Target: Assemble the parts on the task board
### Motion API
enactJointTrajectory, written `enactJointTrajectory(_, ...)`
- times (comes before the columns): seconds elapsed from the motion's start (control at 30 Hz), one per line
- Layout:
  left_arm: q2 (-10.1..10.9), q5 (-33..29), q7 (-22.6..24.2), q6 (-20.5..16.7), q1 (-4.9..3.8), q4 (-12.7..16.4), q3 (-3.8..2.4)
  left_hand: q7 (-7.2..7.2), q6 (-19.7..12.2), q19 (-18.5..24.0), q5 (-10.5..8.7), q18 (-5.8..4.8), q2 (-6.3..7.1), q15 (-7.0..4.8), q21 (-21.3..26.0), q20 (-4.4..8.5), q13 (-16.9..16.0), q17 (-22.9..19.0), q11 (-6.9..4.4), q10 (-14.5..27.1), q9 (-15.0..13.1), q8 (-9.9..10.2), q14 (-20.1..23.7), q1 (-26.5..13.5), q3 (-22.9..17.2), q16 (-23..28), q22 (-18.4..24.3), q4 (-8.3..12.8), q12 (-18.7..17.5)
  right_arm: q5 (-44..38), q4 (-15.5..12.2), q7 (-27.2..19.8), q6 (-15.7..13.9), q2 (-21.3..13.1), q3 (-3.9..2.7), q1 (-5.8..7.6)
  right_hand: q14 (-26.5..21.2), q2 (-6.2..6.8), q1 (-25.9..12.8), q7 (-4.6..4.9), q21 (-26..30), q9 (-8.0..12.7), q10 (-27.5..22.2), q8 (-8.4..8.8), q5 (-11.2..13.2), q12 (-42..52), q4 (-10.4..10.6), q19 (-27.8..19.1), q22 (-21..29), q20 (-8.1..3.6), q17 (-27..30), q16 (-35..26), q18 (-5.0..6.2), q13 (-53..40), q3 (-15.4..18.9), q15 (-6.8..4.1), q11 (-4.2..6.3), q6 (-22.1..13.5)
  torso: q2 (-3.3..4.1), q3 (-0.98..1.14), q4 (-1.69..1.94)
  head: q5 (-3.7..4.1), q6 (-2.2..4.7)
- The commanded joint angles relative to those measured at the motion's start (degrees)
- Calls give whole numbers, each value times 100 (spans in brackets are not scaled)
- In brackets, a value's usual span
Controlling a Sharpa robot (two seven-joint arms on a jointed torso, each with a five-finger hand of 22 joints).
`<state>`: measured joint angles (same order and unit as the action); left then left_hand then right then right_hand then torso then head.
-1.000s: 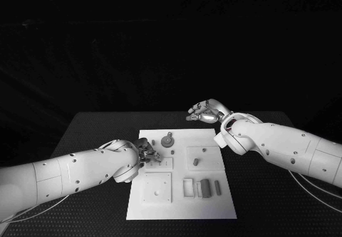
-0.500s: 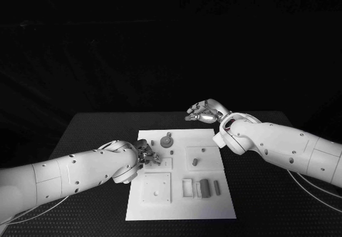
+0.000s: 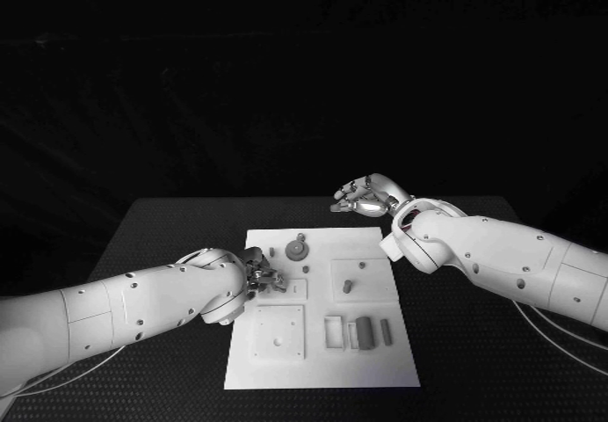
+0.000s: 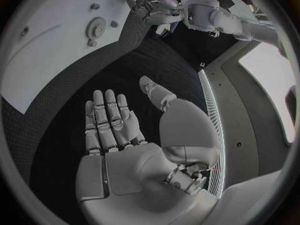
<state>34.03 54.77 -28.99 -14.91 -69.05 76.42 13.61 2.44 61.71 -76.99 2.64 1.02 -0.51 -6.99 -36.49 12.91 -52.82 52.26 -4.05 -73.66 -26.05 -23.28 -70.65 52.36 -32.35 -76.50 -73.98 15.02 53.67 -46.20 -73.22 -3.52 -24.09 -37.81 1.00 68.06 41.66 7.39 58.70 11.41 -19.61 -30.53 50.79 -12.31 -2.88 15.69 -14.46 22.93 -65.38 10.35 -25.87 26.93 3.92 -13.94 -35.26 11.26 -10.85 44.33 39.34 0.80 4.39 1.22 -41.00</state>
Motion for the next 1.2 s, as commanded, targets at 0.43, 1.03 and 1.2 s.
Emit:
enactJointTrajectory(0.43,-41,20,-7,76,22,-38,1,-25,38,-108,14,168,76,-347,31,158,-3,-44,-24,56,-352,-55,-265,-14,-9,-37,-17,2,-26,-6,-20,5,21,0,-4,2,-6,18,-31,132,47,23,-23,-36,8,-22,38,-27,-17,20,12,-40,15,45,51,28,-34,-56,-4,-3,3,10,-16)
enactJointTrajectory(1.03,-78,218,-13,120,60,-54,1,-55,98,-116,13,159,22,-372,43,158,2,-107,-51,58,-417,-161,-243,182,-68,-83,-39,126,-20,-4,-17,10,50,-1,-4,2,-15,10,-42,133,62,32,-21,-40,8,-17,56,-39,-25,22,15,-54,14,73,56,32,-34,-58,-3,-2,3,8,-33)
enactJointTrajectory(1.2,-72,236,-17,144,60,-55,1,-57,99,-117,13,156,26,-373,44,156,3,-112,-53,58,-422,-173,-241,179,-61,-87,-41,124,-21,-4,-10,20,68,0,-4,2,-19,7,-42,132,67,35,-21,-41,8,-16,58,-43,-28,23,17,-58,13,82,57,34,-35,-58,-4,-2,0,6,-38)
